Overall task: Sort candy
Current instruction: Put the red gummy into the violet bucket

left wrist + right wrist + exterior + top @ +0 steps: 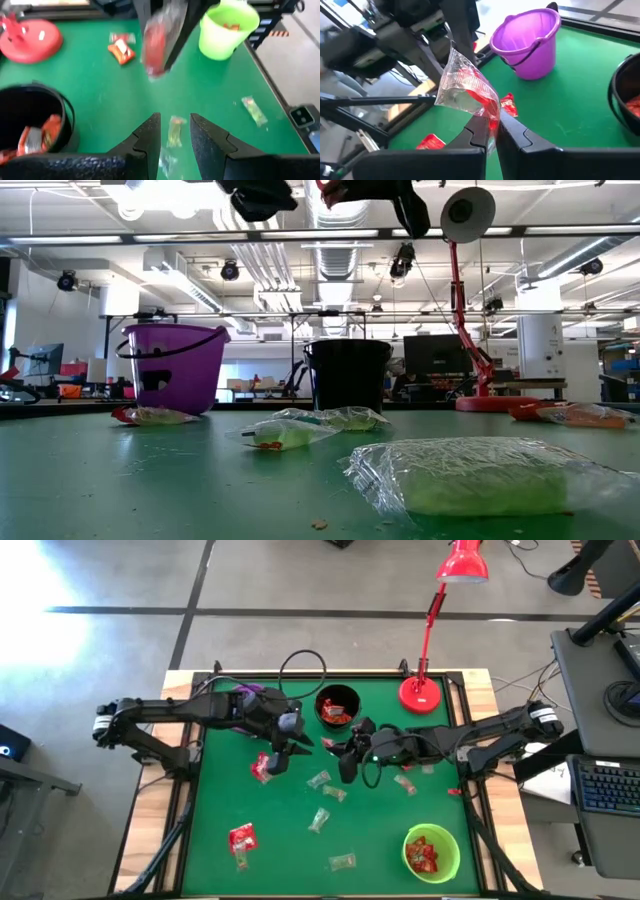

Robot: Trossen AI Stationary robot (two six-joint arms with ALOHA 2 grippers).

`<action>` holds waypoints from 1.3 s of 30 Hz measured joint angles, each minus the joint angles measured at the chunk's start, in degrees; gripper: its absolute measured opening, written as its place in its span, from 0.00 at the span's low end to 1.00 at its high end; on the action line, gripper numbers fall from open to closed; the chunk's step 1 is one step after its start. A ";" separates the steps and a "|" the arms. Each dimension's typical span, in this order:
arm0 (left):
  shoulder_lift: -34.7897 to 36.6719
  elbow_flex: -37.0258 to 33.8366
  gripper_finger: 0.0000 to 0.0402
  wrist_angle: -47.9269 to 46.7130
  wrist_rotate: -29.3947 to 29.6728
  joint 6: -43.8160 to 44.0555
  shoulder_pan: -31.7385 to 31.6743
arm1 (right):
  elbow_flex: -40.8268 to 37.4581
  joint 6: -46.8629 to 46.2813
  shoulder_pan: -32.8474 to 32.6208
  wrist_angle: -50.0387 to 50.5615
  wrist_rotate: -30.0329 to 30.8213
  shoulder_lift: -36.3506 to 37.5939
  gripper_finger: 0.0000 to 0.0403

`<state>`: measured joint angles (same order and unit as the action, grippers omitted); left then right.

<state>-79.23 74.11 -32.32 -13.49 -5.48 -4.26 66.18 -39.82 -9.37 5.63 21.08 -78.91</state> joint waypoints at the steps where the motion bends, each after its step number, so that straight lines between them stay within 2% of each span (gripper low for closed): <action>1: -0.05 0.00 0.21 0.56 0.00 0.00 -0.05 | 0.78 0.03 0.02 0.84 0.02 -0.40 0.03; 10: -0.17 0.00 0.21 3.11 -0.13 -0.02 -0.62 | 3.39 0.05 -0.02 1.92 -1.83 -3.43 0.03; 21: -1.22 0.00 0.21 6.02 -0.23 -0.02 -0.76 | 3.23 0.03 -0.11 2.23 -1.96 -3.44 0.03; 25: -1.75 -0.02 0.21 8.32 -2.74 -0.01 -0.78 | 3.23 0.01 -0.03 2.48 -1.55 -3.65 0.03; 30: -2.16 -0.02 0.21 8.51 -3.07 -0.02 -0.96 | 3.18 0.01 0.02 3.10 -1.57 -3.69 0.03; 34: -2.18 -0.01 0.18 8.48 -3.21 -0.02 -1.37 | 3.20 0.01 0.02 3.06 -1.55 -3.70 0.03; 39: -2.17 0.00 0.06 8.39 -3.43 -0.70 -1.97 | 3.27 0.01 0.02 3.01 -1.53 -3.72 0.03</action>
<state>-81.40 74.11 -23.93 -16.93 -6.18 -6.23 69.45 -39.81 -9.34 8.64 19.55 -82.63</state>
